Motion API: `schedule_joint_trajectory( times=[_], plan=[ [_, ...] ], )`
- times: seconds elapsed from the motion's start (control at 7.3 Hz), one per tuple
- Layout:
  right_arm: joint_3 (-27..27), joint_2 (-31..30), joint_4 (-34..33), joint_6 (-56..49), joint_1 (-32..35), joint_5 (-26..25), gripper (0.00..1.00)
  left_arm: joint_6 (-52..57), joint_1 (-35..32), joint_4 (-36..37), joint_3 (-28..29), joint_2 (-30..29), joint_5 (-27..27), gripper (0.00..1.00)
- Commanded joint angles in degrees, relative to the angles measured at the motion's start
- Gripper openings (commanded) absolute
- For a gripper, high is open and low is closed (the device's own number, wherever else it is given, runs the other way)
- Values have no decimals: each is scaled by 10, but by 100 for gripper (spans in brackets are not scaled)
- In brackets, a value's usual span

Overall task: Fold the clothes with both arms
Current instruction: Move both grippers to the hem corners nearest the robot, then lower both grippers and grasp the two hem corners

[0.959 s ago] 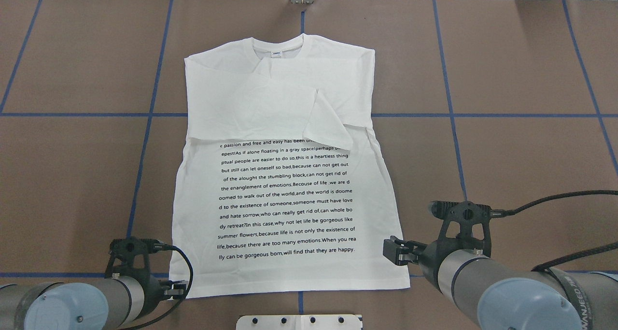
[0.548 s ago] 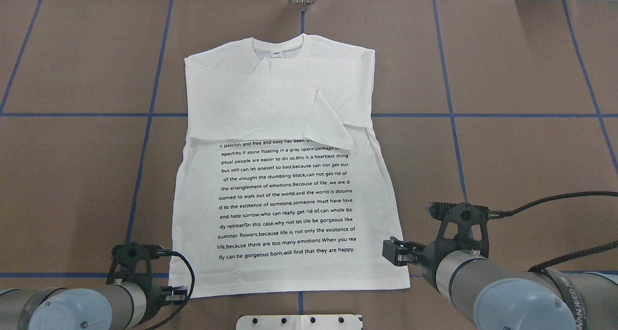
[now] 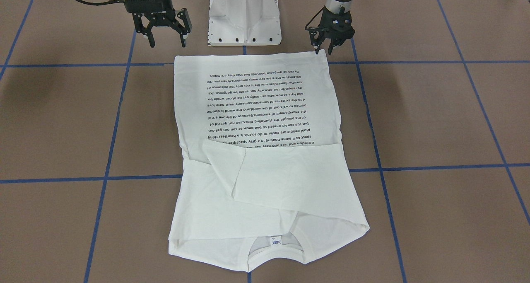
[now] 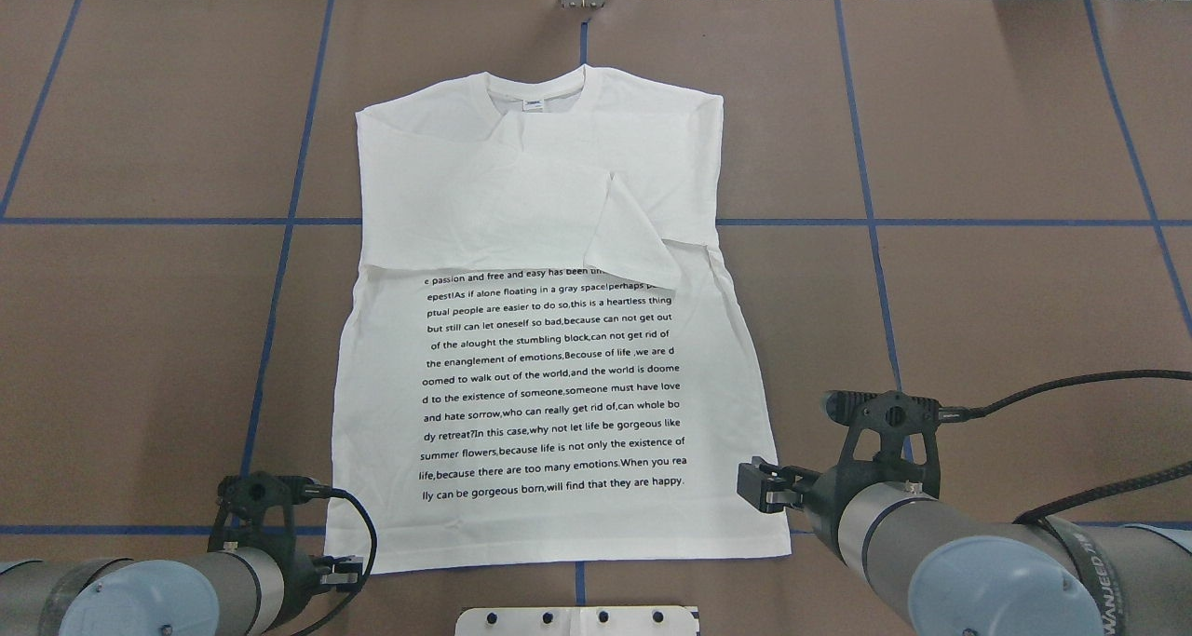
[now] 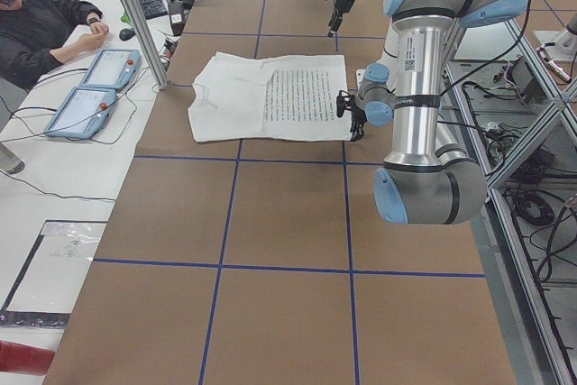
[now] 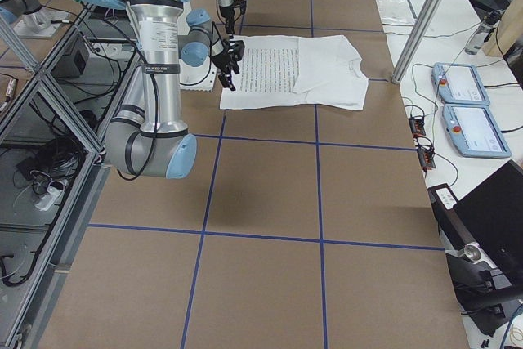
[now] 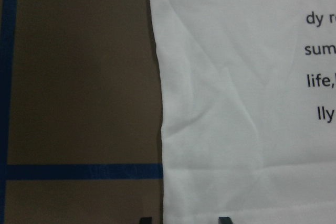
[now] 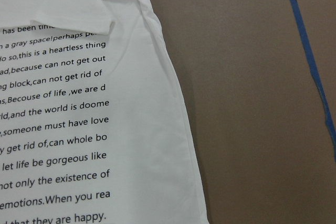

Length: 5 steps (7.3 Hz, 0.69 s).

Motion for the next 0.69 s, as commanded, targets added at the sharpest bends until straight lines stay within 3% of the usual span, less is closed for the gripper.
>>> schedule_joint_trajectory(
  times=[0.0, 0.41, 0.55],
  plan=[
    [-1, 0, 0, 0, 0, 0, 100, 0, 1, 0, 3, -1, 0, 52],
    [-1, 1, 0, 0, -1, 0, 100, 0, 1, 0, 4, -1, -1, 47],
    [-1, 1, 0, 0, -1, 0, 100, 0, 1, 0, 4, -1, -1, 38]
  ],
)
